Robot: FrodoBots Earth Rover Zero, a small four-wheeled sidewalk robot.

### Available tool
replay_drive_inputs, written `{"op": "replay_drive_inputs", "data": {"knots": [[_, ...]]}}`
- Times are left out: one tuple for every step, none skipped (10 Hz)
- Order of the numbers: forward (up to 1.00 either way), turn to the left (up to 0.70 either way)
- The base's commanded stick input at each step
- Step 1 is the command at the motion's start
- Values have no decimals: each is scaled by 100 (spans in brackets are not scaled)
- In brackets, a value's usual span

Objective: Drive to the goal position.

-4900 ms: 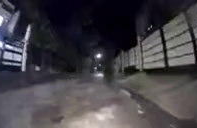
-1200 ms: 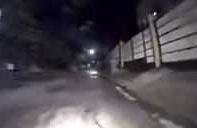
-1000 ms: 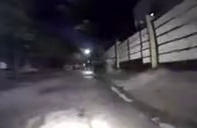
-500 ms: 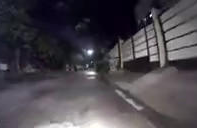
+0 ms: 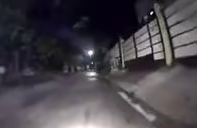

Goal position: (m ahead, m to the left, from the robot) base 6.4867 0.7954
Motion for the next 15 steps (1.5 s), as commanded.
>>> {"op": "replay_drive_inputs", "data": {"knots": [[70, 0], [70, 0], [70, 0], [70, 0], [70, 0], [70, 0], [70, 0], [70, 0], [70, 0], [70, 0], [70, 0], [70, 0], [70, 0], [70, 0], [70, 0]]}}
